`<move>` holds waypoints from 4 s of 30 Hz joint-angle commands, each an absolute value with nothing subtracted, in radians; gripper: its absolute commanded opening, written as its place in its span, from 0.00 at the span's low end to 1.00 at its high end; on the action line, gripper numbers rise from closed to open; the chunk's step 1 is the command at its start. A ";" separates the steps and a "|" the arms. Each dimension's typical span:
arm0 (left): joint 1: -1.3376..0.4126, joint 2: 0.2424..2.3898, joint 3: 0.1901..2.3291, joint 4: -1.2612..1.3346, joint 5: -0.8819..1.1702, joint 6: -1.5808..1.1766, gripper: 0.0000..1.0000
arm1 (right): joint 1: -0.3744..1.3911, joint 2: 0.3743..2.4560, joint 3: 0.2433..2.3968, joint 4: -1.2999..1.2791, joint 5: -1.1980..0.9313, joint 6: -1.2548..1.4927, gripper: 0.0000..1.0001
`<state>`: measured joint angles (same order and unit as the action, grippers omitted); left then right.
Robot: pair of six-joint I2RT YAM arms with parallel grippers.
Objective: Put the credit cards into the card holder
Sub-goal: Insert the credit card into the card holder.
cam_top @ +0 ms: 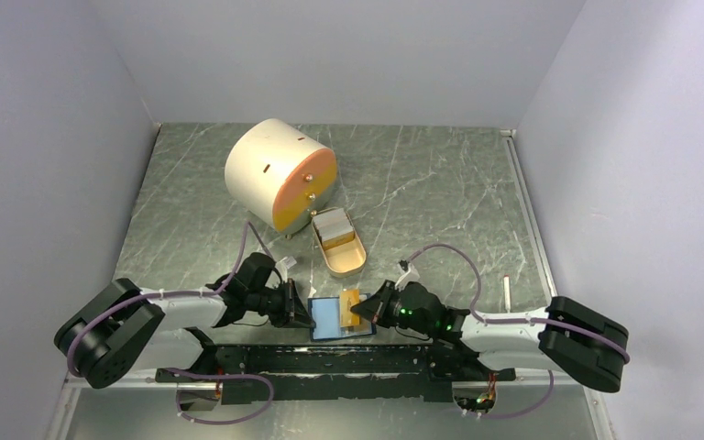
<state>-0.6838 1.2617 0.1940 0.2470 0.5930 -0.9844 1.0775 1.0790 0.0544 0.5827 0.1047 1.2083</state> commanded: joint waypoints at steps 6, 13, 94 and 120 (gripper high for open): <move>-0.681 1.266 0.175 0.290 0.620 -0.991 0.09 | 1.089 1.173 0.046 0.658 0.114 1.217 0.00; -0.681 1.259 0.172 0.286 0.615 -0.991 0.09 | 1.104 1.250 0.057 0.731 0.087 1.230 0.00; -0.705 1.307 0.220 0.296 0.633 -0.992 0.09 | 1.147 1.245 0.311 0.264 0.173 1.101 0.47; -0.706 1.326 0.216 0.319 0.637 -0.998 0.09 | 1.193 1.329 0.308 0.449 0.133 1.160 0.44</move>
